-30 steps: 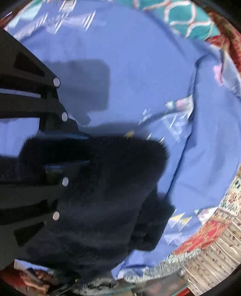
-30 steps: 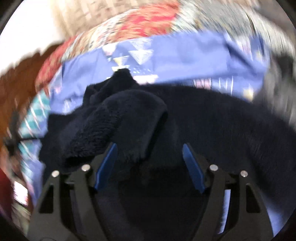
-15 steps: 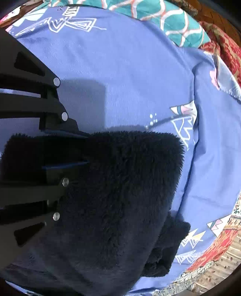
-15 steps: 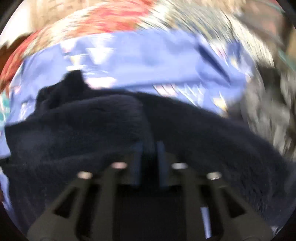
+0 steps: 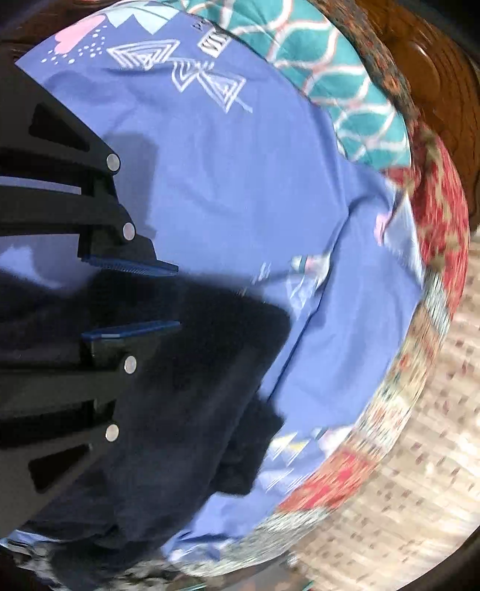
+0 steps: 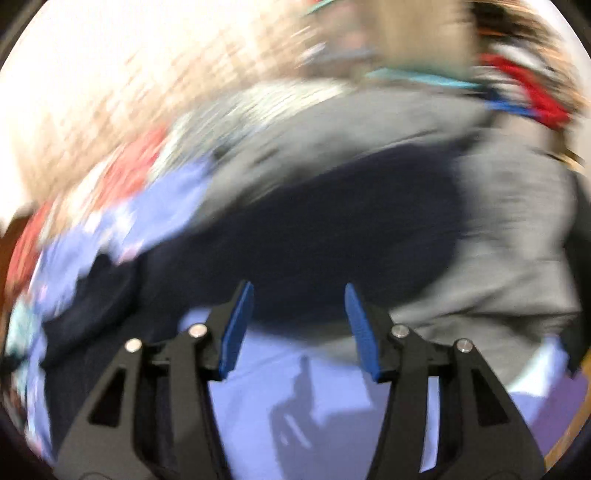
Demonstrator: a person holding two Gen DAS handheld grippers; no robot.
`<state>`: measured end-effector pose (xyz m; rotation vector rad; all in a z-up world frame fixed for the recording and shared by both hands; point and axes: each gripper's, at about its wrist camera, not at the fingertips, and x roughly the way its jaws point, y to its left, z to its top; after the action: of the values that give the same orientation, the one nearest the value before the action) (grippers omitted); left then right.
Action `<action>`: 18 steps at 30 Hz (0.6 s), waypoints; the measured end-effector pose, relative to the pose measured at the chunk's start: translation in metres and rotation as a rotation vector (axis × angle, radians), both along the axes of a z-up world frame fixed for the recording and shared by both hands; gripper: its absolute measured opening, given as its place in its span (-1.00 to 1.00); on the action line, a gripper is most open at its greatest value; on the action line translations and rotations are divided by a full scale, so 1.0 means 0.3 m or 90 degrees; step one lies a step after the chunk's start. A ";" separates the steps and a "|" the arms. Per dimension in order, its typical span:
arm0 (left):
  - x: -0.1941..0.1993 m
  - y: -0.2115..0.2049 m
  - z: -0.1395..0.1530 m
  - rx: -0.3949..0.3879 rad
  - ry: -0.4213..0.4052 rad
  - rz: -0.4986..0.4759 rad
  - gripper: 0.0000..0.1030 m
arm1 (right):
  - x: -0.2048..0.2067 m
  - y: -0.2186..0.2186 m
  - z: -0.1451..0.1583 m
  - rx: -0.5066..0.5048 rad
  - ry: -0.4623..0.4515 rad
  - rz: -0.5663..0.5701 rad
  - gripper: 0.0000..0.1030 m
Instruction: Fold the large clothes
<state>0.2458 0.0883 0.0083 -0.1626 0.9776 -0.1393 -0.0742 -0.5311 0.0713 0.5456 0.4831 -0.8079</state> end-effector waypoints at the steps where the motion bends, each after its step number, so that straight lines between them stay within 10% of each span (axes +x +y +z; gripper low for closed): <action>1: -0.006 -0.059 0.001 0.015 0.001 -0.027 -0.08 | -0.033 -0.054 0.011 -0.017 -0.003 -0.015 0.34; 8: -0.018 -0.398 -0.025 0.049 0.005 -0.181 -0.08 | 0.046 -0.363 -0.021 0.025 0.062 0.100 0.57; 9: -0.009 -0.436 -0.040 0.052 0.014 -0.195 -0.08 | 0.089 -0.367 -0.031 0.048 0.074 0.135 0.39; 10: 0.013 -0.485 -0.070 0.062 0.028 -0.215 -0.08 | 0.131 -0.356 -0.024 0.068 0.089 0.178 -0.53; 11: 0.030 -0.531 -0.098 0.084 0.035 -0.229 -0.08 | 0.151 -0.340 0.007 0.087 0.079 0.207 -0.74; 18: 0.071 -0.675 -0.276 0.238 0.042 -0.225 -0.08 | 0.109 -0.275 0.590 -0.045 -0.118 0.140 -0.76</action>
<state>0.2671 -0.1143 -0.0745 0.3528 1.0740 -0.2723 -0.0416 -0.6135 0.2483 0.4877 0.3360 -0.5562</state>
